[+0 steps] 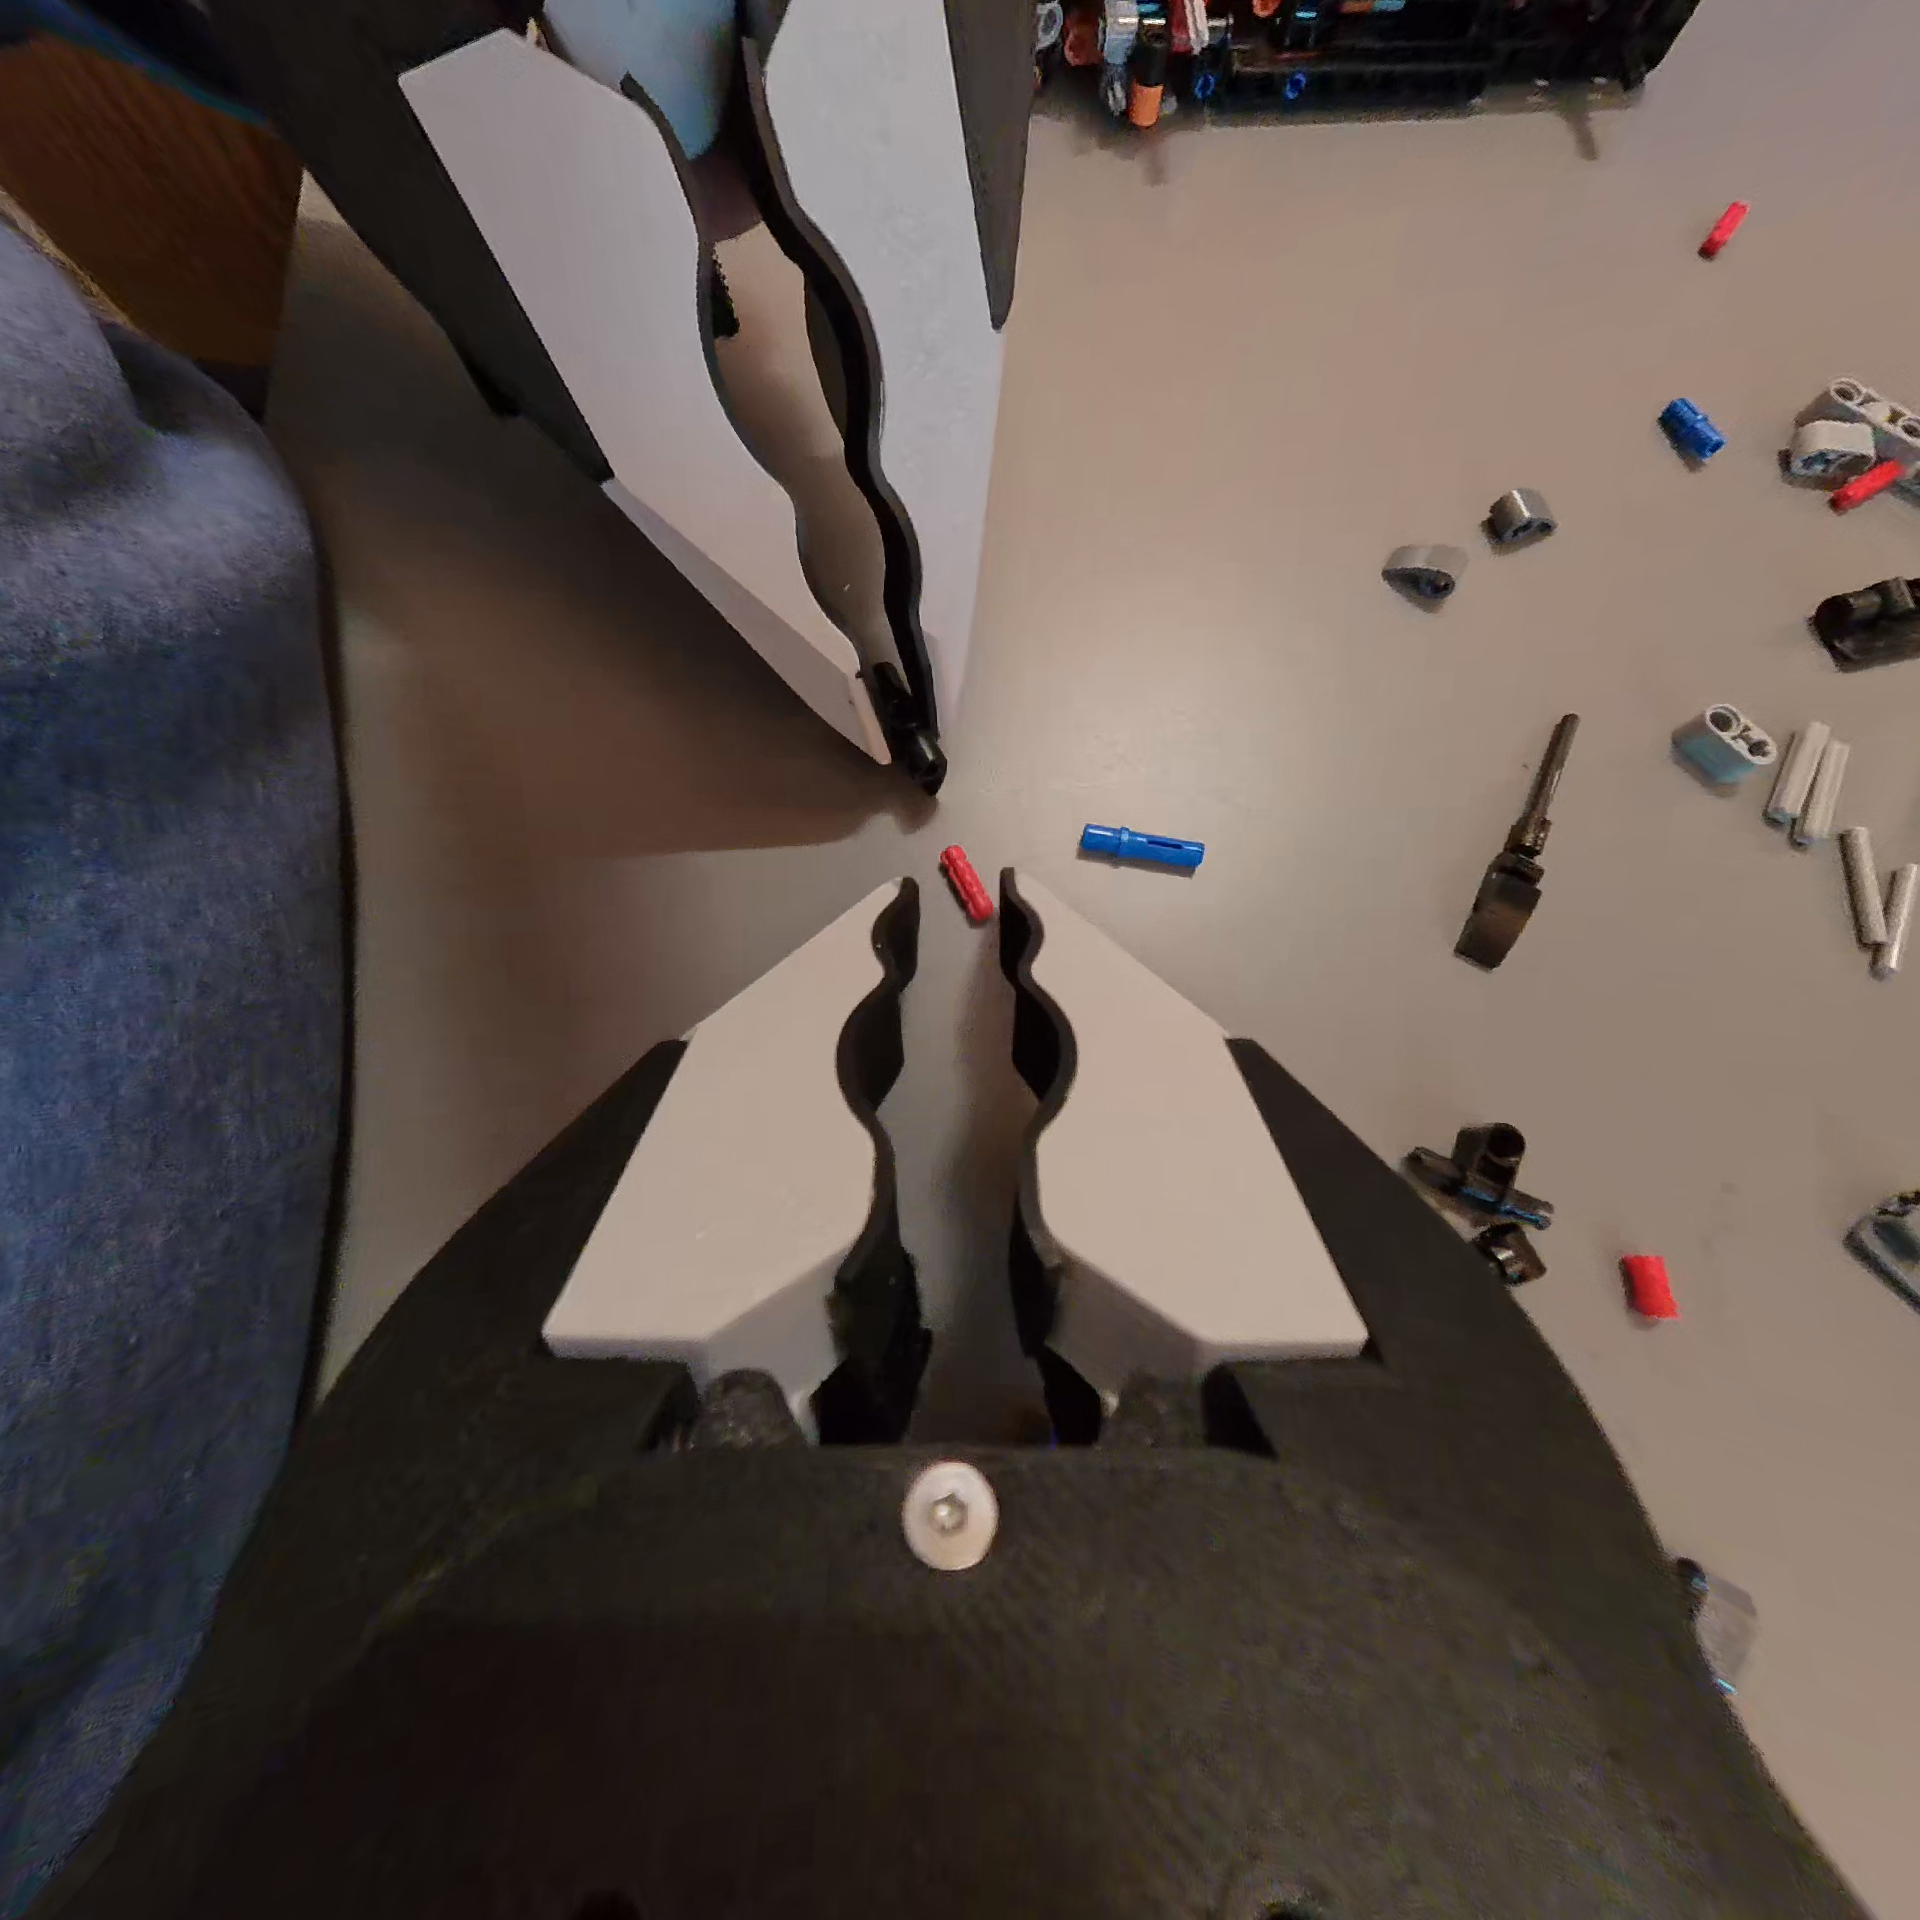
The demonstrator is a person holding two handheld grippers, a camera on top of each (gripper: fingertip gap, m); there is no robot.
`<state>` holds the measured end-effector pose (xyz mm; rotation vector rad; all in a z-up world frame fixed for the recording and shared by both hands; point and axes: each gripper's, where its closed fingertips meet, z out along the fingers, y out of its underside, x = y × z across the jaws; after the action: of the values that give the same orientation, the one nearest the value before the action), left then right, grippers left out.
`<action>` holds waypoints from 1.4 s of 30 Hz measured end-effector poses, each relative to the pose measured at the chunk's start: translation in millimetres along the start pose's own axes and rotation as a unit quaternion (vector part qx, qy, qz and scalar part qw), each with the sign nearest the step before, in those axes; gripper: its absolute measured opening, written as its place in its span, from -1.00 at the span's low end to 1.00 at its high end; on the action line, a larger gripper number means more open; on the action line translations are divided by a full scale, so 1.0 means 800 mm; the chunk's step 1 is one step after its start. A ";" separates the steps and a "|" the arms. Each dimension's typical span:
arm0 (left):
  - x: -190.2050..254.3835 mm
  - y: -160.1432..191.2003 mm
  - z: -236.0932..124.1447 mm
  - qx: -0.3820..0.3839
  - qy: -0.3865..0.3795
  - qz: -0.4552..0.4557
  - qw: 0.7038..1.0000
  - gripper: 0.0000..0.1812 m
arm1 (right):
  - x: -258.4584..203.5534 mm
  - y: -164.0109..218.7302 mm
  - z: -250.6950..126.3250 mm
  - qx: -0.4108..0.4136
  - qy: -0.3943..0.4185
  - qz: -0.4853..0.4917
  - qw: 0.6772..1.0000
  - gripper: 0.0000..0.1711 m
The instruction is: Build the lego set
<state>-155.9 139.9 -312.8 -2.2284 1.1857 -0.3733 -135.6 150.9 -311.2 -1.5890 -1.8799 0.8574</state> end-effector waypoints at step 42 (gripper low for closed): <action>0.013 -0.018 -0.008 0.067 0.090 -0.066 0.991 -0.95 | -0.014 -0.029 -0.011 0.070 0.025 -0.149 0.986 -1.00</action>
<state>-143.5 135.0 -299.1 -2.1986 1.0708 -0.7006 -142.4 138.4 -288.0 -1.1977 -1.9143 0.7902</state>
